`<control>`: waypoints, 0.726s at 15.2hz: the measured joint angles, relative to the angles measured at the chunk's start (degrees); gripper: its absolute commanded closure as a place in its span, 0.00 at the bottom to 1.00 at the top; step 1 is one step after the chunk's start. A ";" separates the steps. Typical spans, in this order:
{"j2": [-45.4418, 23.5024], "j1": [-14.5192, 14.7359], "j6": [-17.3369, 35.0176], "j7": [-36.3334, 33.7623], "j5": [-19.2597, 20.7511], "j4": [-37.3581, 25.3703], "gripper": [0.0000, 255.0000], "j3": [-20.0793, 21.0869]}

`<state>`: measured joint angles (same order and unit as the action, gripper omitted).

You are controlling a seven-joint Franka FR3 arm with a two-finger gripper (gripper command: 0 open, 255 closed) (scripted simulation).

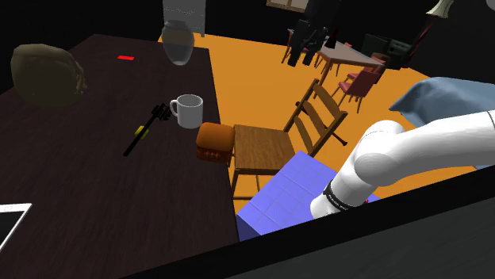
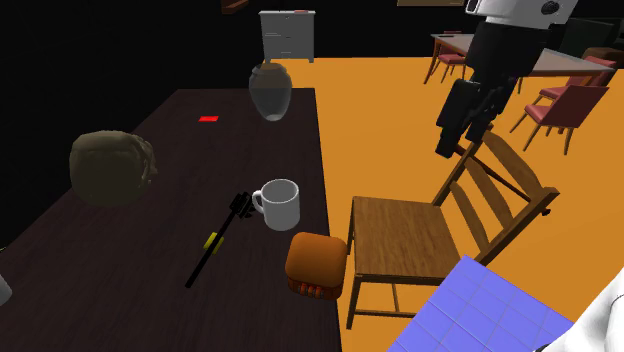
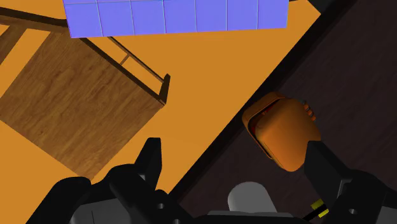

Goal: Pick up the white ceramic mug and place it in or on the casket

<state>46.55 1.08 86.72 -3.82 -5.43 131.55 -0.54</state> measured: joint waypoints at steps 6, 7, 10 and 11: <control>-7.18 0.22 6.23 -0.59 -0.21 -0.50 0.00 1.32; -8.65 0.28 7.60 -0.77 -0.25 -0.51 0.00 1.63; -14.79 0.36 12.60 -1.19 -0.17 -1.34 0.00 2.53; -16.57 0.41 13.83 -1.46 -0.16 -1.80 0.00 2.86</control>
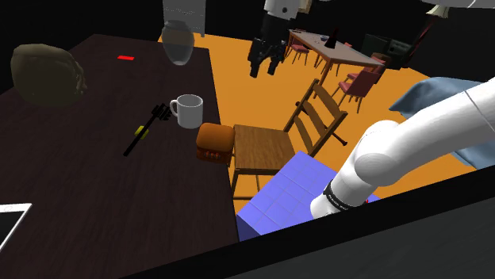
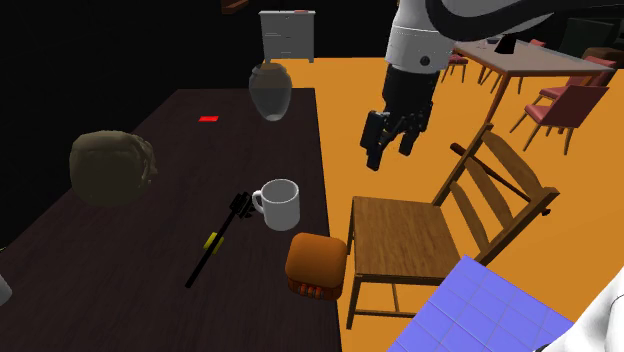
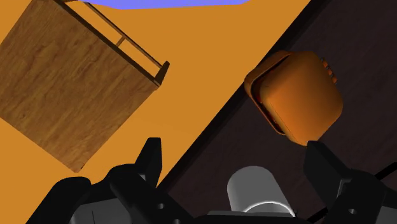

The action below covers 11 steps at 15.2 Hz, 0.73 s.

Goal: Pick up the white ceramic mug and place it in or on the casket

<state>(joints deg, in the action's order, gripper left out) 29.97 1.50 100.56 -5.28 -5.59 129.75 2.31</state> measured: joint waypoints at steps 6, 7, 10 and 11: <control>-12.07 0.10 7.18 -1.29 0.77 -4.32 0.00 1.55; -14.06 0.09 8.40 -1.45 0.98 -4.96 0.00 1.71; -20.99 0.19 11.09 -2.38 1.80 -8.89 0.00 2.37; -23.26 0.20 12.09 -2.58 2.11 -10.03 0.00 2.49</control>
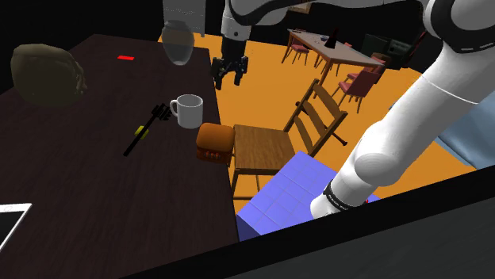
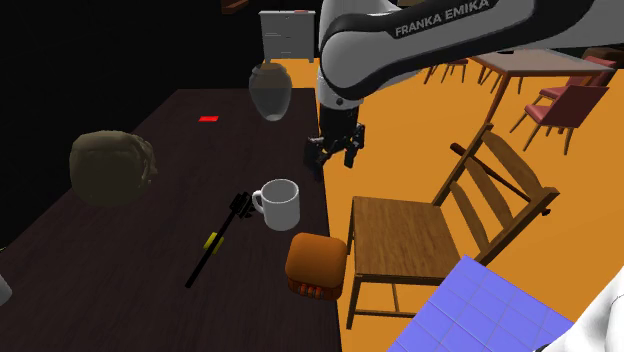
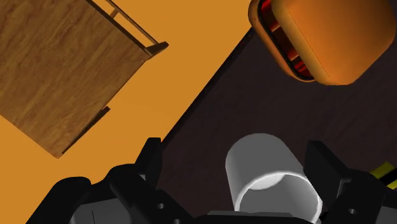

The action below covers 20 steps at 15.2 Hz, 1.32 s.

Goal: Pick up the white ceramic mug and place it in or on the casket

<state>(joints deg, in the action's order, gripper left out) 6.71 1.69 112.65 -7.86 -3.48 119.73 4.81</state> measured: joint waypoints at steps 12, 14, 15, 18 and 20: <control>-25.19 1.37 4.41 -3.40 4.19 -19.27 0.00 0.54; -26.68 1.51 5.37 -3.58 4.39 -19.76 0.00 0.51; -27.01 1.59 5.94 -3.70 4.45 -19.52 0.00 0.53; -28.03 1.61 7.96 -3.73 4.56 -18.51 0.00 0.48; -28.24 1.59 8.84 -3.71 4.58 -17.83 0.00 0.45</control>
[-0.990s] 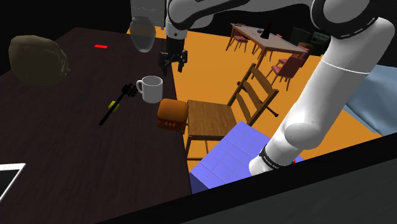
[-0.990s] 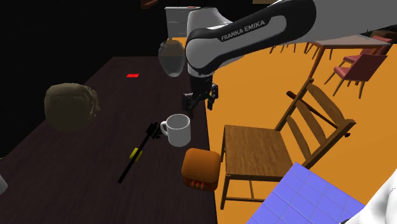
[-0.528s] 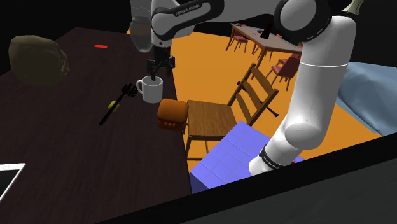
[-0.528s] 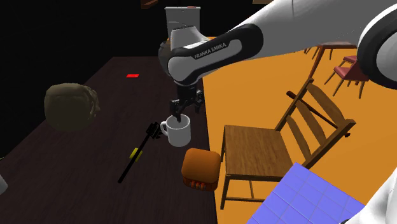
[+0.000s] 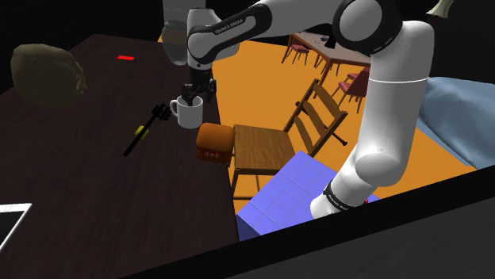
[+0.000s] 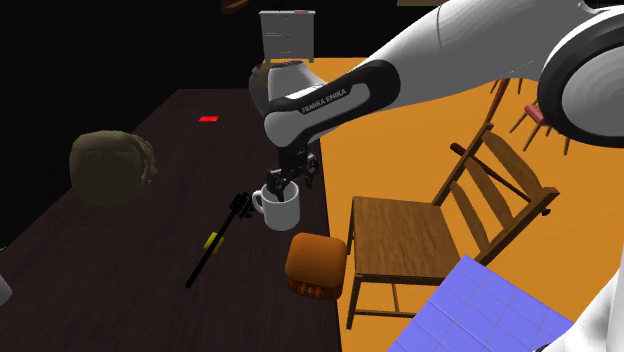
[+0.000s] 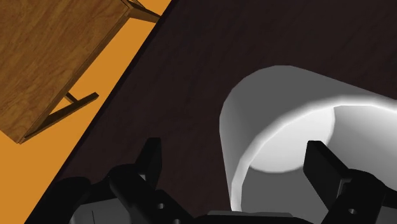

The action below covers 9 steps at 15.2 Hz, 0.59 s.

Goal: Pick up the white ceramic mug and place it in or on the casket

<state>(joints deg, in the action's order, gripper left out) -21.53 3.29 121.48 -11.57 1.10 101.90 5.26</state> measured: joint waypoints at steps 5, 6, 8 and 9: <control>-0.23 0.02 0.24 -0.03 0.02 -0.01 0.00 0.00; -0.23 0.02 0.24 -0.03 0.02 -0.01 1.00 0.00; -0.23 0.02 0.24 -0.03 0.02 -0.01 1.00 0.00; -0.23 0.02 0.24 -0.03 0.02 -0.01 1.00 0.00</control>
<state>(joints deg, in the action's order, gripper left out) -21.75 3.31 121.72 -11.60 1.12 101.89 5.26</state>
